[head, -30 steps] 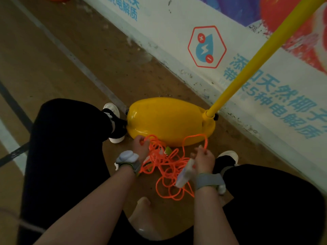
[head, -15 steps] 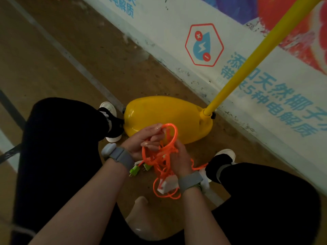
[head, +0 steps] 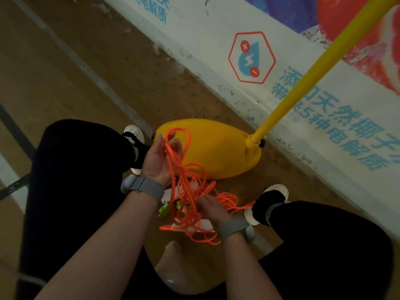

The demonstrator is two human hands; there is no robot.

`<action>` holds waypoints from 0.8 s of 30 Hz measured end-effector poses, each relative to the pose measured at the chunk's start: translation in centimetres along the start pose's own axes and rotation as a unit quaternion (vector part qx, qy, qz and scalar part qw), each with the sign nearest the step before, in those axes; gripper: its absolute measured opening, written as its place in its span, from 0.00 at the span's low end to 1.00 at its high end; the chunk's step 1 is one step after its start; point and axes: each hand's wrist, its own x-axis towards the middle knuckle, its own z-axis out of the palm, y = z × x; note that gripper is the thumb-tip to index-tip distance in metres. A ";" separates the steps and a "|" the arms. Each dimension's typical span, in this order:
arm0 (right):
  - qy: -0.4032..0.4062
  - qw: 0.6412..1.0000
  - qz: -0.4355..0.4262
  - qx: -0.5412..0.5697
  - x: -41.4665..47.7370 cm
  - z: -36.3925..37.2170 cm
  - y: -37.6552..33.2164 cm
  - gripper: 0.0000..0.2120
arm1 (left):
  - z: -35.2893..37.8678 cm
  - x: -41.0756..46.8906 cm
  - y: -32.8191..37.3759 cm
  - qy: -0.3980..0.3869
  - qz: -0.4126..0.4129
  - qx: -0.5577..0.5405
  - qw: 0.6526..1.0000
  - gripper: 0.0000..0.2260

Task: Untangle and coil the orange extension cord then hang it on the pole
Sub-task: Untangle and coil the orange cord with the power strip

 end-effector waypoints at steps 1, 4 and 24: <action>0.015 0.999 0.005 0.036 -0.3 0.0 -0.2 0.10 | -0.3 0.5 0.2 0.046 0.024 0.036 0.998 0.15; 0.084 0.963 -0.005 0.257 -1.0 -1.0 -1.8 0.12 | -1.7 1.3 0.2 0.149 0.001 0.137 0.979 0.23; -0.041 0.625 -0.104 0.773 -8.4 -8.6 -22.0 0.05 | -7.1 -1.7 -6.8 -0.074 -0.132 0.786 0.599 0.18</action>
